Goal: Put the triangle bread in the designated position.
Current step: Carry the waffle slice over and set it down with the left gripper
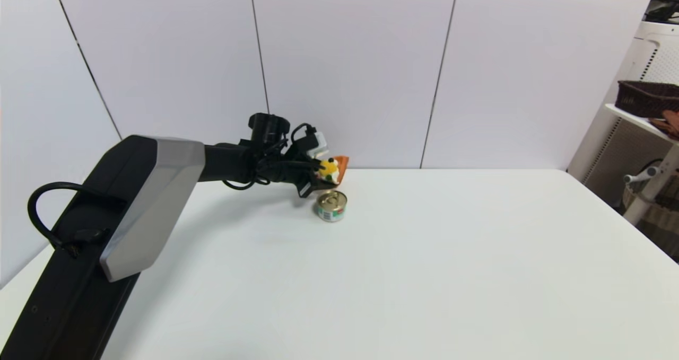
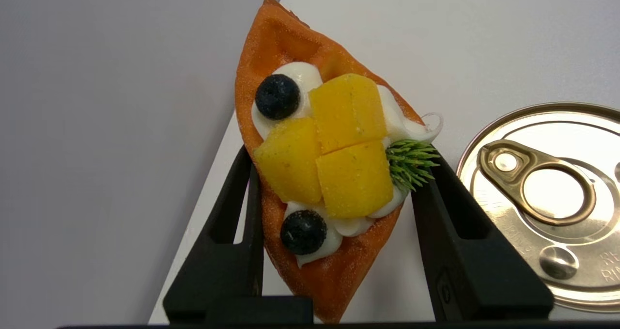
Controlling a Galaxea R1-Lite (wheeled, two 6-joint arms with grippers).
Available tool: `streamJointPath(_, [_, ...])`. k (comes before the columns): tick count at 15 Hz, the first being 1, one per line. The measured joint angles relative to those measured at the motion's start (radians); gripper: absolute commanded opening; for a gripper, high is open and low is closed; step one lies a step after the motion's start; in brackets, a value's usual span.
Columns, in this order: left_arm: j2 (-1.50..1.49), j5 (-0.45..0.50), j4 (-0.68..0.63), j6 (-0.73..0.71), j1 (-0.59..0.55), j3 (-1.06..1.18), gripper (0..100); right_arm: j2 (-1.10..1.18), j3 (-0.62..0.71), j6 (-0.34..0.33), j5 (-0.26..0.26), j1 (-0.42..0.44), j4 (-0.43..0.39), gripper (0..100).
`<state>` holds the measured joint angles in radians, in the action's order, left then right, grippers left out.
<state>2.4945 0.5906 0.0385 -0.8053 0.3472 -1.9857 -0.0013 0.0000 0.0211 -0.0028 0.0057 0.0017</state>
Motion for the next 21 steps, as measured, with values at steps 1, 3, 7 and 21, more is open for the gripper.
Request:
streamJointPath(1, [0.001,0.000,0.000,0.000,0.000,0.000,0,0.000,0.000,0.000,0.000,0.000,0.000,100])
streamJointPath(3, [0.001,0.000,0.000,0.000,-0.001,0.000,0,0.000,0.000,0.000,0.000,0.000,0.000,100])
streamJointPath(7, [0.003,0.000,0.000,0.000,-0.001,0.000,0,0.000,0.000,0.000,0.000,0.000,0.000,100])
streamJointPath(21, [-0.004,0.001,-0.001,-0.001,-0.008,0.001,100,0.000,0.000,0.000,0.000,0.000,0.000,100])
